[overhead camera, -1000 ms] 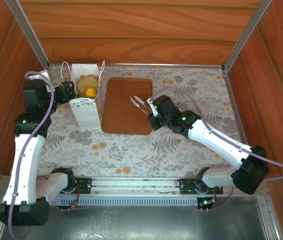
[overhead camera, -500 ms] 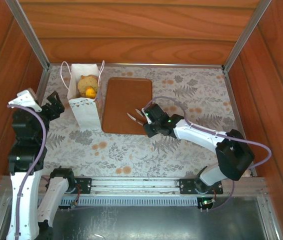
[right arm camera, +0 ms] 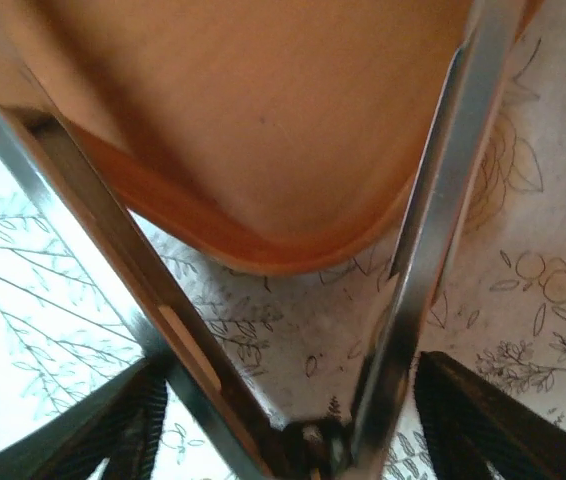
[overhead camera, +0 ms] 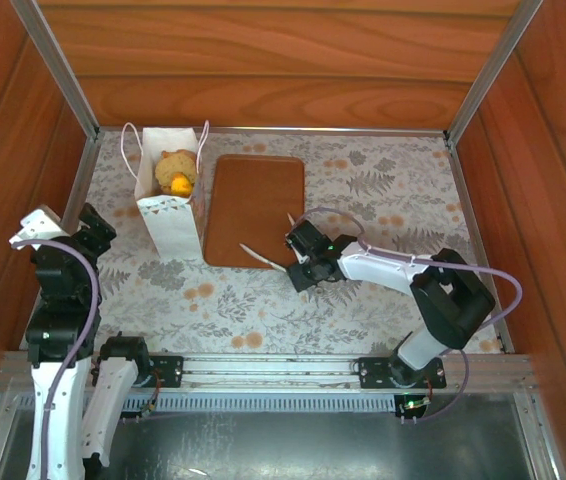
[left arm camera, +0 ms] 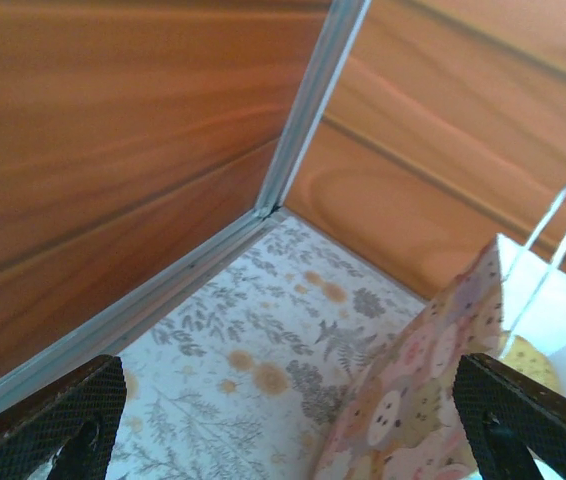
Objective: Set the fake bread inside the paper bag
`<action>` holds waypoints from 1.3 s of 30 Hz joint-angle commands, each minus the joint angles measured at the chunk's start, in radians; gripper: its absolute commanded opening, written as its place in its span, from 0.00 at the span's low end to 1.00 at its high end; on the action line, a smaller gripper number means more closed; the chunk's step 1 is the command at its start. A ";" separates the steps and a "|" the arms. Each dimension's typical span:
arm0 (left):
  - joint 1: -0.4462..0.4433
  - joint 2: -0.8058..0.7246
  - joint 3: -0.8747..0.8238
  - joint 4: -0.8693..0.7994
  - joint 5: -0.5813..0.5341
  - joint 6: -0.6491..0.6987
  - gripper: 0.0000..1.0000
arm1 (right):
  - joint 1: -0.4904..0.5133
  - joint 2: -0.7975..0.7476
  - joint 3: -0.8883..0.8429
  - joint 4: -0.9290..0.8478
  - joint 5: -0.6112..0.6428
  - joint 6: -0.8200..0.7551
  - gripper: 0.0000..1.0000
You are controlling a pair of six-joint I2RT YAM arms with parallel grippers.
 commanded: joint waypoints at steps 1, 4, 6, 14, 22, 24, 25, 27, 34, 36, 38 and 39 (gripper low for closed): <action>0.005 0.008 -0.026 0.032 -0.104 -0.034 0.90 | -0.012 -0.031 0.045 -0.069 0.004 0.030 0.76; 0.004 0.044 -0.049 0.088 -0.128 -0.040 0.90 | -0.033 -0.097 0.082 -0.110 0.002 0.031 0.82; 0.006 0.085 -0.057 0.113 -0.134 -0.037 0.91 | -0.062 -0.160 0.110 -0.135 0.013 0.029 0.86; 0.032 0.215 -0.167 0.255 -0.114 -0.023 0.91 | -0.327 -0.358 0.125 -0.120 0.028 -0.019 1.00; 0.142 0.344 -0.306 0.414 -0.001 -0.015 0.93 | -0.660 -0.384 -0.004 0.055 0.017 0.019 1.00; 0.184 0.408 -0.328 0.483 0.093 -0.010 0.94 | -0.717 -0.375 -0.059 0.133 0.033 -0.005 1.00; 0.211 0.451 -0.322 0.494 0.161 -0.007 0.94 | -0.739 -0.369 -0.082 0.175 0.035 -0.030 1.00; 0.230 0.545 -0.277 0.493 0.236 0.018 0.94 | -0.785 -0.344 -0.132 0.276 0.058 -0.060 1.00; 0.224 0.702 -0.289 0.702 0.282 0.130 0.96 | -0.815 -0.263 -0.369 0.835 -0.002 -0.106 1.00; 0.215 0.719 -0.311 0.770 0.309 0.161 0.96 | -0.815 -0.208 -0.400 0.988 -0.026 -0.140 1.00; 0.203 0.737 -0.340 0.841 0.329 0.184 0.96 | -0.810 -0.182 -0.386 1.015 -0.056 -0.196 1.00; 0.194 0.748 -0.355 0.873 0.331 0.191 0.96 | -0.812 -0.160 -0.383 1.036 -0.053 -0.194 1.00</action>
